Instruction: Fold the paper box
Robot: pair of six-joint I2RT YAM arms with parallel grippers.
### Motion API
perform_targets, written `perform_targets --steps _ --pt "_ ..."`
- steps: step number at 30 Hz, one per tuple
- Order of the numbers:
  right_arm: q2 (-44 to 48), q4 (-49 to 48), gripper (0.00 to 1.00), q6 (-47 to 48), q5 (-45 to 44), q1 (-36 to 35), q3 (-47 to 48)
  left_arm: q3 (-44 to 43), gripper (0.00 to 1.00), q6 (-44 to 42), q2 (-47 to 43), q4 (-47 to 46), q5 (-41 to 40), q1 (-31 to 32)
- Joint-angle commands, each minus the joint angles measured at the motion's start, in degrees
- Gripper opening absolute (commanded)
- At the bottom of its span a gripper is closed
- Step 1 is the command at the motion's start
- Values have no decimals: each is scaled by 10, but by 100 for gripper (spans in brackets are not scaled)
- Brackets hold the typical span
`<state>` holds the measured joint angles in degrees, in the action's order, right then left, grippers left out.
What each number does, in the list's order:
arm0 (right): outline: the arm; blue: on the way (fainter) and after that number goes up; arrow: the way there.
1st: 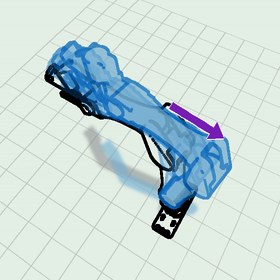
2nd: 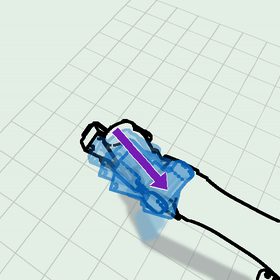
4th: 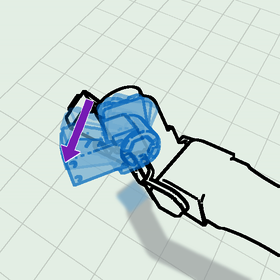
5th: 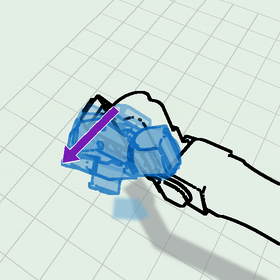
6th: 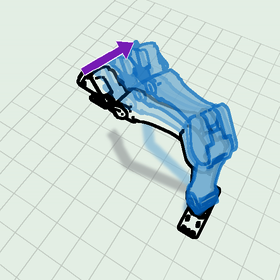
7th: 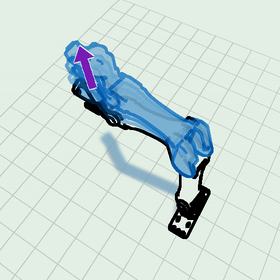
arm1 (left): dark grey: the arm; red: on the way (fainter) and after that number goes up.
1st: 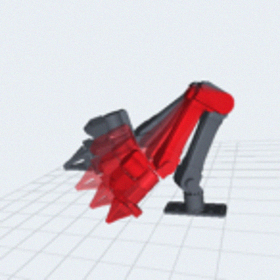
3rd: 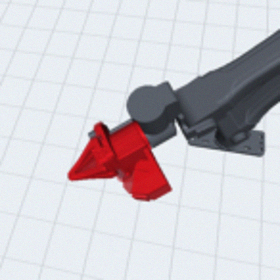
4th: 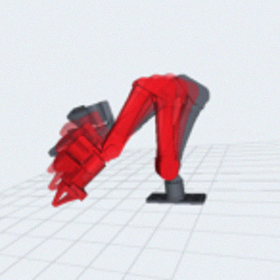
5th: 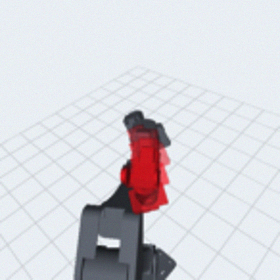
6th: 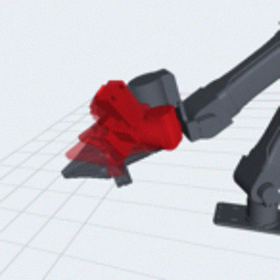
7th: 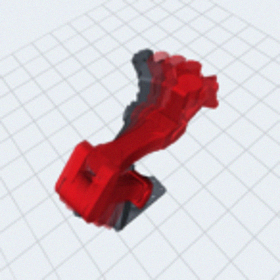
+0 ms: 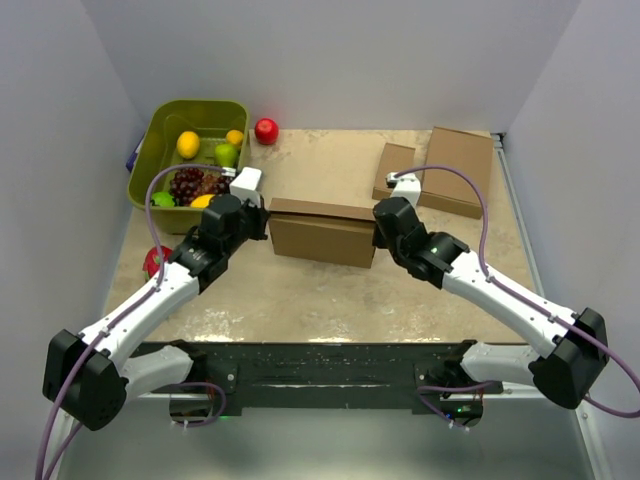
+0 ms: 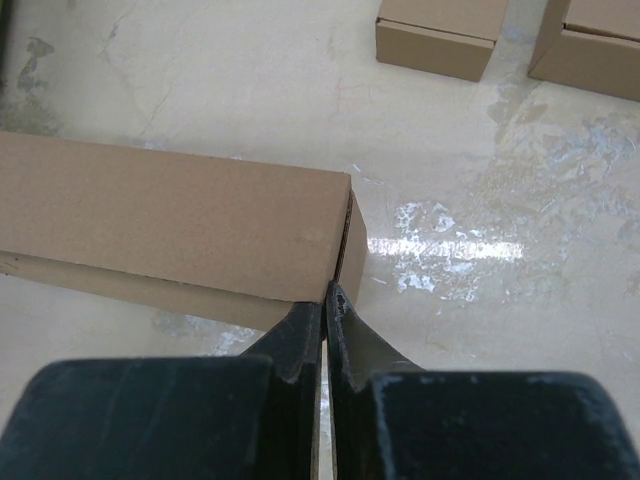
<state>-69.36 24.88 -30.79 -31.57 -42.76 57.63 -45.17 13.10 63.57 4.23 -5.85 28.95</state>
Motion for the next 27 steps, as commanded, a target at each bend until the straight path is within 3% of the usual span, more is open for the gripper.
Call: perform_targets --steps 1,2,4,5,7,8,10,11,14,19,27 --pt "-17 132 8 -19 -2 0 -7 9 2 16 16 117 22 7" --pt "-15 139 19 -16 -2 1 0 0 20 15 13 121 23 8" --pt "-9 155 32 -11 -2 1 19 -24 36 10 9 128 33 7" --pt "-6 159 44 -9 -1 0 25 -31 46 9 3 129 38 8" --pt "7 171 54 -2 5 1 40 -52 61 3 -2 132 55 7" --pt "12 175 64 -1 7 1 44 -59 65 -1 -6 133 55 8" --pt "26 184 74 12 19 0 53 -73 75 -10 -13 137 84 7" --pt "31 185 83 17 20 0 55 -77 77 -12 -19 140 87 7" --pt "49 191 92 36 29 2 63 -86 84 -22 -31 150 108 8" --pt "53 198 96 54 55 4 93 -95 92 -31 -35 173 118 7" --pt "44 173 96 51 112 22 136 -140 94 -8 -41 161 143 1"
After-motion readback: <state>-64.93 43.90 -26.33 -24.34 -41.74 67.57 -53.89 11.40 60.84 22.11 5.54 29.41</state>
